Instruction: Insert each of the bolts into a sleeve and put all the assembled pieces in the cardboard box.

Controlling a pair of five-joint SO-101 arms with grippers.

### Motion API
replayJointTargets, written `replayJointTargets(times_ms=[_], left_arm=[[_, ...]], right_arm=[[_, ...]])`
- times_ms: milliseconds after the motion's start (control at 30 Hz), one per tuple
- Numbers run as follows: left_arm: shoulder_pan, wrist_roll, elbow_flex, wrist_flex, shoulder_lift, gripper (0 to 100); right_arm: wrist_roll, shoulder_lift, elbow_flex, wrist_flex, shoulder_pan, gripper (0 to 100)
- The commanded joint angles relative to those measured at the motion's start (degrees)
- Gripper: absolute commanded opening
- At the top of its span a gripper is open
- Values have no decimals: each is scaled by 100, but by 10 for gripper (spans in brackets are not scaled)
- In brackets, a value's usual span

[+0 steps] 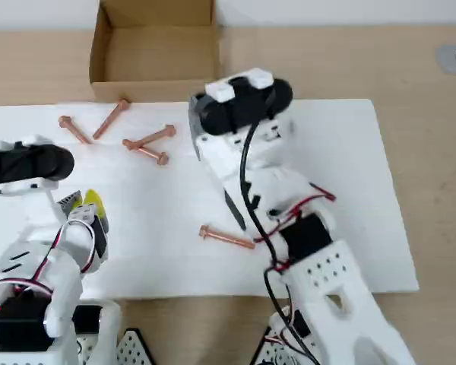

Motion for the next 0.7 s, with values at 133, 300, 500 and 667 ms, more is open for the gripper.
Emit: replayJointTargets(times_ms=[133, 300, 500, 667], left_arm=[[1407, 158, 62, 220, 40, 210], [2549, -123, 598, -176, 48, 243], [2945, -1327, 1301, -747, 963, 246], [2936, -1820, 1442, -1705, 2387, 246]], right_arm=[[-35, -1842, 857, 1899, -13, 9], [211, -2958, 1244, 2365, 576, 9], [325, -3662, 1429, 3059, 1429, 9], [299, -3837, 1411, 3288, 1587, 9]])
